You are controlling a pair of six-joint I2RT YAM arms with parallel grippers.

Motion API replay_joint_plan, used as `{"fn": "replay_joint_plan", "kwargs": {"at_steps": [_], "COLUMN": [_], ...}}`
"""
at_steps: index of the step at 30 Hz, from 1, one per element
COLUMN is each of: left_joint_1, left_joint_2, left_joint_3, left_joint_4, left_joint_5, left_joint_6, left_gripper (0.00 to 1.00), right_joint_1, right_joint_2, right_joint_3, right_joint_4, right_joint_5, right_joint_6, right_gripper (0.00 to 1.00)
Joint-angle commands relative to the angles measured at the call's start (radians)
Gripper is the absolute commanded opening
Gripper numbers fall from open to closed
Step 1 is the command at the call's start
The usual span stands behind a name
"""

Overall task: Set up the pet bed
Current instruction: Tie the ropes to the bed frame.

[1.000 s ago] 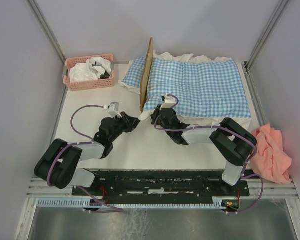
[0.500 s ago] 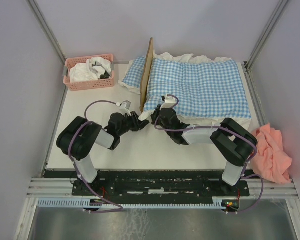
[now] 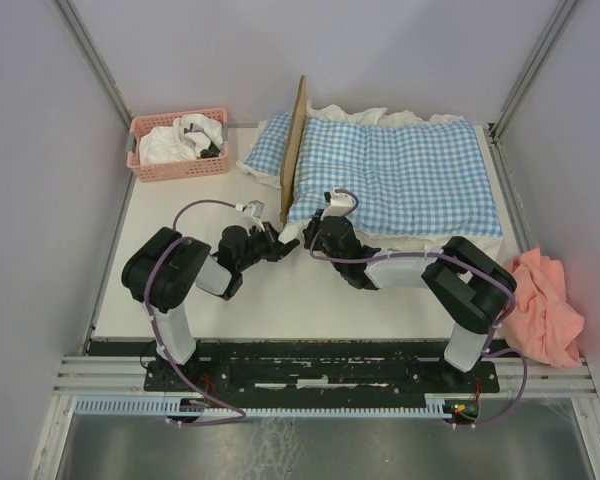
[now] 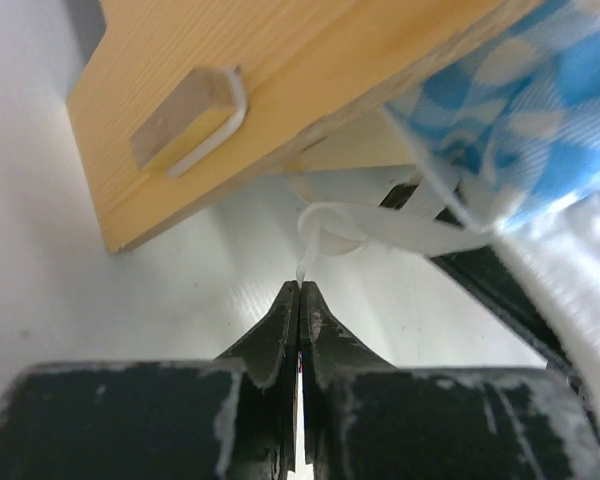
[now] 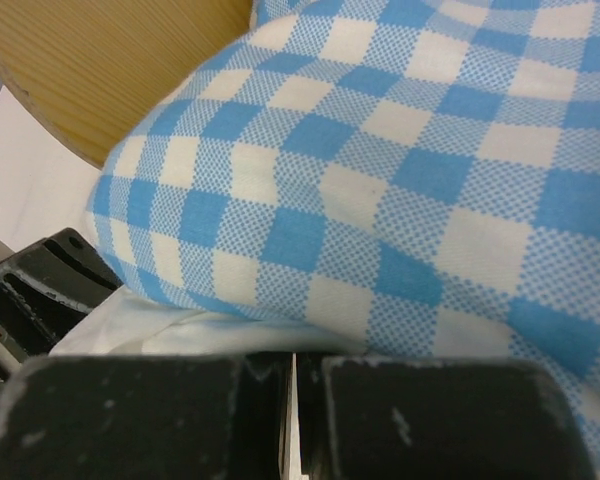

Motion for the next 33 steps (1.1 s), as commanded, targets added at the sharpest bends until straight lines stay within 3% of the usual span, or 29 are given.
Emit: {"fn": "replay_joint_plan", "kwargs": {"at_steps": [1, 6, 9, 11, 17, 23, 33], "left_joint_1": [0.003, 0.002, 0.002, 0.002, 0.001, 0.002, 0.002], "left_joint_2": [-0.016, -0.031, -0.048, -0.07, -0.107, -0.092, -0.052], "left_joint_3": [-0.051, -0.095, -0.097, -0.098, -0.103, -0.122, -0.137], "left_joint_4": [0.048, -0.004, 0.003, -0.001, 0.002, 0.035, 0.107], "left_joint_5": [-0.039, -0.106, -0.103, -0.097, -0.074, -0.057, -0.045], "left_joint_6": [-0.041, -0.066, -0.077, -0.081, -0.09, -0.108, -0.137], "left_gripper": [0.03, 0.03, 0.14, 0.15, 0.03, 0.03, 0.03], "right_joint_1": [0.001, 0.001, 0.001, 0.001, 0.001, 0.003, 0.028], "right_joint_2": [-0.054, -0.056, -0.05, -0.045, -0.008, 0.029, 0.066], "right_joint_3": [0.032, 0.03, 0.032, 0.035, 0.056, 0.083, 0.122], "right_joint_4": [0.025, 0.021, 0.023, 0.023, 0.025, 0.02, -0.076], "right_joint_5": [0.035, 0.041, 0.037, 0.032, 0.026, 0.015, 0.124], "right_joint_6": [-0.001, 0.002, 0.006, 0.01, 0.014, 0.029, 0.104], "right_gripper": [0.02, 0.02, 0.02, 0.02, 0.02, 0.02, 0.02]}}
